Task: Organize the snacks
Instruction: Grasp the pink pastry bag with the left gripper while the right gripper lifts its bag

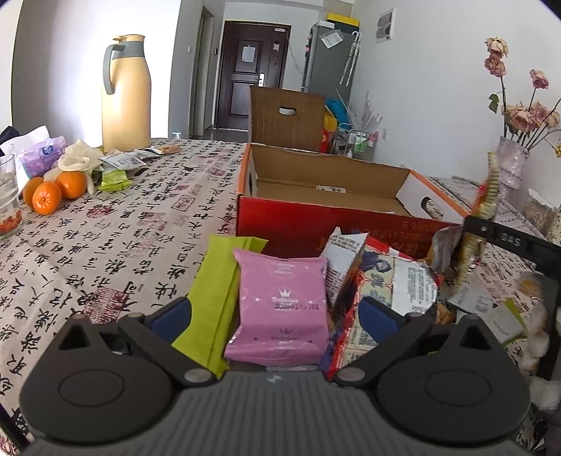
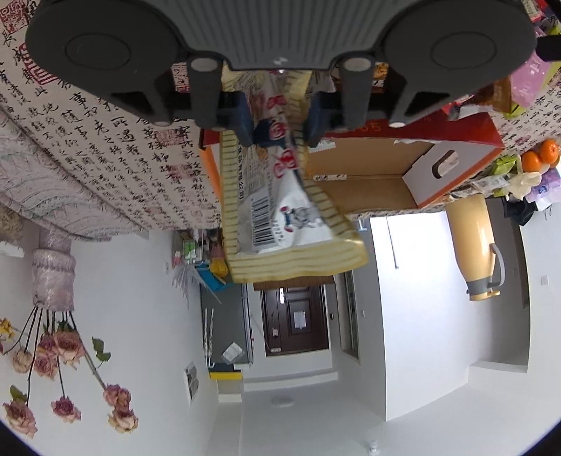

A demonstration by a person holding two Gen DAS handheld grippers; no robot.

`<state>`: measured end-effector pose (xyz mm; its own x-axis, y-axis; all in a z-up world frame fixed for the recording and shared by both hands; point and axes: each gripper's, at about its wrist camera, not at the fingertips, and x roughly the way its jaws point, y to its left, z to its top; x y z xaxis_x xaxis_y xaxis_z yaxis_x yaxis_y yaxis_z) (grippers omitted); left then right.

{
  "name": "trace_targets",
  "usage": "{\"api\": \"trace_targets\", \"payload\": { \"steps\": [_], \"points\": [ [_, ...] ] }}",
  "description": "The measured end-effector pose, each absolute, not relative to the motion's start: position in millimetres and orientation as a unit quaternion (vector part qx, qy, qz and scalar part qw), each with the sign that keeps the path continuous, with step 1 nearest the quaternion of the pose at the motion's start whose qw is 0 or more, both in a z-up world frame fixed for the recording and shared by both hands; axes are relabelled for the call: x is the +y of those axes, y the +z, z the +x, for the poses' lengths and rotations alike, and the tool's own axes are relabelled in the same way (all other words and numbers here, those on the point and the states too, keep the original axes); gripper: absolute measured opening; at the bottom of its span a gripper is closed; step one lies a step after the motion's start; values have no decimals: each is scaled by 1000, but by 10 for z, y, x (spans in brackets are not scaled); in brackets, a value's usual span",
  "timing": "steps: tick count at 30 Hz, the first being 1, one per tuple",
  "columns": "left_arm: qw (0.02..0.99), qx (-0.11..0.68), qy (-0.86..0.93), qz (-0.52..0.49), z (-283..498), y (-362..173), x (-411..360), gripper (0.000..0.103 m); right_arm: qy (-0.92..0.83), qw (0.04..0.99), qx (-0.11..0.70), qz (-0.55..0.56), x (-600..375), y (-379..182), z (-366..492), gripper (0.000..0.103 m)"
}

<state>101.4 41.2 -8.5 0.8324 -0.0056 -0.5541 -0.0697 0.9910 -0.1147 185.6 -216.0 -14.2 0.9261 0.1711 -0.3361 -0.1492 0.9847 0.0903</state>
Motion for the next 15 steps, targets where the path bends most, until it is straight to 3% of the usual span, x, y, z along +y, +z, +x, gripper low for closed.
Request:
{"api": "trace_targets", "payload": {
  "steps": [15],
  "points": [
    [960,276,50,-10,1166,-54,311,103,85,989,110,50,-2346,-36,1180,23]
  ]
}}
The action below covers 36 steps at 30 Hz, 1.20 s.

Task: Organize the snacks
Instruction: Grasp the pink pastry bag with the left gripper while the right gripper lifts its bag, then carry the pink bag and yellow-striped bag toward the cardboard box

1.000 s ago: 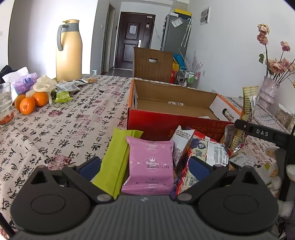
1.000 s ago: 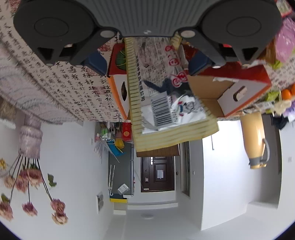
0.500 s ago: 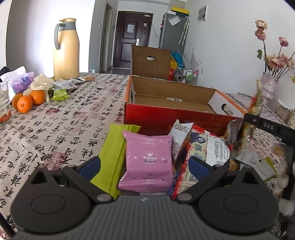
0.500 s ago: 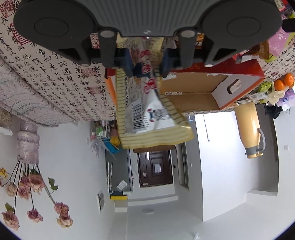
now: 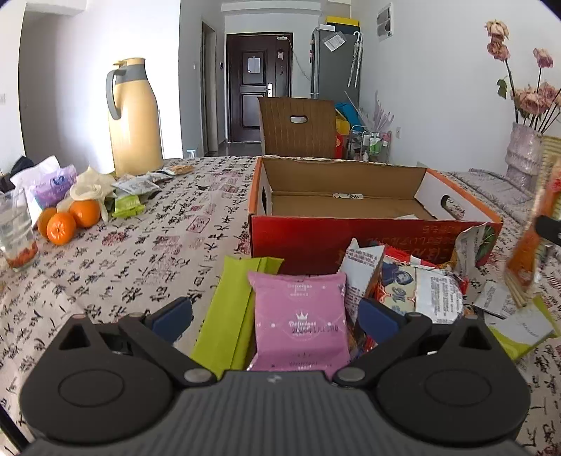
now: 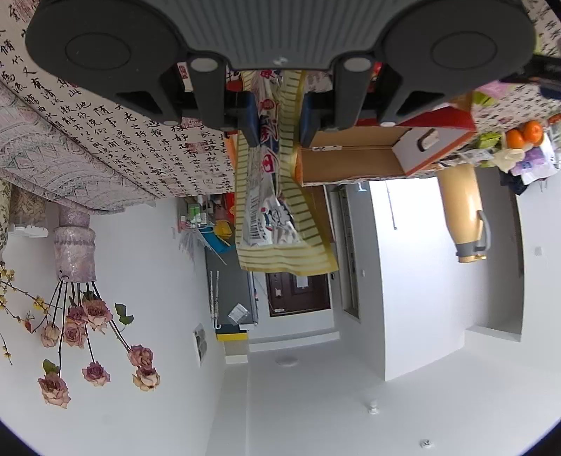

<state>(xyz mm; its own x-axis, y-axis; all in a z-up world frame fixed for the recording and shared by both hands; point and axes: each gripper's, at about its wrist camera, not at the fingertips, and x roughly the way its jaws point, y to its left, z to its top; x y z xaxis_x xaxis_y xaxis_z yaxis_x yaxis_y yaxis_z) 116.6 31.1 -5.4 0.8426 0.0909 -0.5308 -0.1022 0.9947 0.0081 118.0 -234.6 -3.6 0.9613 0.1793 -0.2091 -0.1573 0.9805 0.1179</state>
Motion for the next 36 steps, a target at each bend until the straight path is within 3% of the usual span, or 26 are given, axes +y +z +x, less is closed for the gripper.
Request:
{"api": "trace_targets", "payload": {
  "steps": [3,5,12,14,25,36],
  "points": [
    [958,280,54,-3,1231,-75,275,93,94,988,108,49,-2340,-42,1072,23],
    [957,286,51,1,1266,-102,249,80,101,988,110,49,-2337,-47,1021,23],
    [956,292,31,5,1280,-148,163,70,110,986,113,50,-2316,-73,904,23],
    [955,296,32,9,1291,-169,140,63,110,986,113,50,-2311,-69,886,23],
    [956,294,23,-2,1213,-157,168,63,115,985,122,45,-2266,-71,820,23],
    [970,243,17,-1,1066,137,159,63,114,986,115,40,-2226,24,754,23]
  ]
}}
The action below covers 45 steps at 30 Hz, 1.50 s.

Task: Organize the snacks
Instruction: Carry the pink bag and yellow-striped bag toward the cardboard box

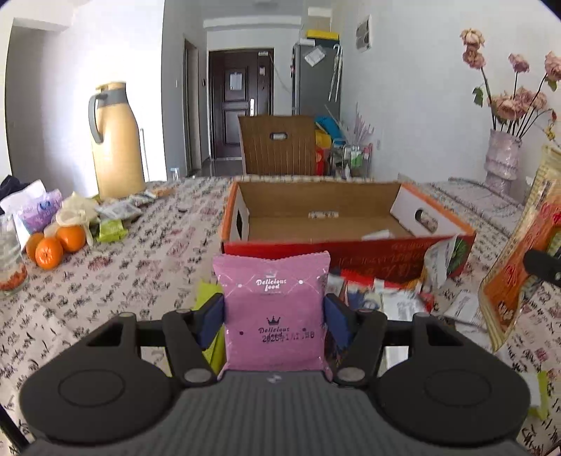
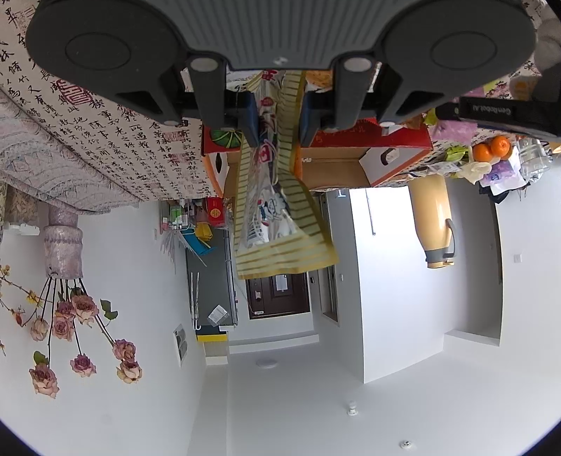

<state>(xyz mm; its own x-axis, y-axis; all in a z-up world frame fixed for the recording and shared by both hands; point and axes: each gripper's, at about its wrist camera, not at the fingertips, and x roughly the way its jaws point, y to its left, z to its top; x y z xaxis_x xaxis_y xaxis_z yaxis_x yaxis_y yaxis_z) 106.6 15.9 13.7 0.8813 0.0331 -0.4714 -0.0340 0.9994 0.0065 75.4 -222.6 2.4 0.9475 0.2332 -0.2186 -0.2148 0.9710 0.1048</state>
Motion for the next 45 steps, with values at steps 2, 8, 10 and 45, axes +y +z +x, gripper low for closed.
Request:
{"api": "trace_targets", "payload": {
  "steps": [2,8,10,45],
  "points": [
    [972,234,15,-2,1068,192,145,63,113,986,114,38,-2212,44,764,23],
    [979,204,6,-2,1103,393,91,63,113,987,106,34,-2184,126,826,23],
    [981,194,3,-1,1130,457,68,63,113,988,102,33,-2169,163,862,23],
    [984,176,17,-4,2529,520,-34,63,123,981,147,-1,-1838,307,2754,23]
  ]
}}
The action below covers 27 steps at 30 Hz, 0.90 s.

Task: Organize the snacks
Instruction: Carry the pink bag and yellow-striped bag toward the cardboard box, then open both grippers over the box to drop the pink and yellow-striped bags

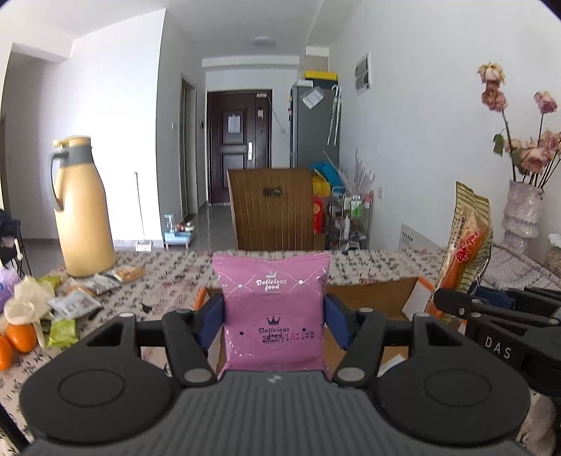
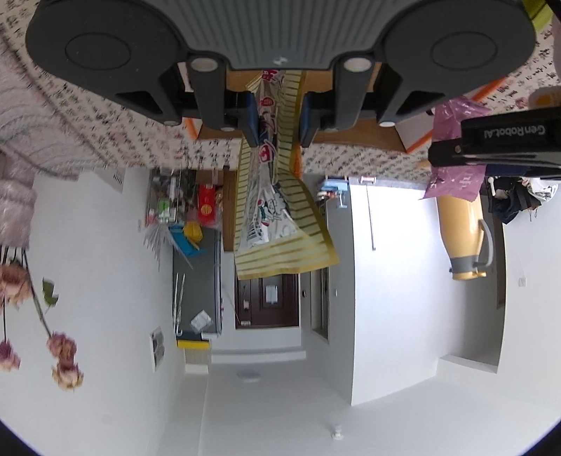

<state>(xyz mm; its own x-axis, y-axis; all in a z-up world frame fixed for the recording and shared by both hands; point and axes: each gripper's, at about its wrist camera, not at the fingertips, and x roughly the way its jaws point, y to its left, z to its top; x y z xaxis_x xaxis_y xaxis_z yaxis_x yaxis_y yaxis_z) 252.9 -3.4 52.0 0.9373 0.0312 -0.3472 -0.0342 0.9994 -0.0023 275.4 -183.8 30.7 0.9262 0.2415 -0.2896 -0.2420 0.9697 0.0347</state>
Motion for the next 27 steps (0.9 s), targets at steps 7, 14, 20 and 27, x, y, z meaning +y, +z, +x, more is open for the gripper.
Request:
{"api": "trace_targets", "payload": {
  "steps": [7,14,20,27],
  "points": [
    [977,212,10,-11,2687,314,41,63,130,974,187,4,-1817,59,2903,23],
    [978,206,11,-19,2638,296,63,73,136,972,190,13,-1852,23,2881,27],
    [981,191,25,-30,2571,339,103,103,132,972,193,26,-1912,18,2870,55],
    [982,182,21,-38,2489,379,119,103,124,973,190,34,-1955,33,2826,96]
  ]
}}
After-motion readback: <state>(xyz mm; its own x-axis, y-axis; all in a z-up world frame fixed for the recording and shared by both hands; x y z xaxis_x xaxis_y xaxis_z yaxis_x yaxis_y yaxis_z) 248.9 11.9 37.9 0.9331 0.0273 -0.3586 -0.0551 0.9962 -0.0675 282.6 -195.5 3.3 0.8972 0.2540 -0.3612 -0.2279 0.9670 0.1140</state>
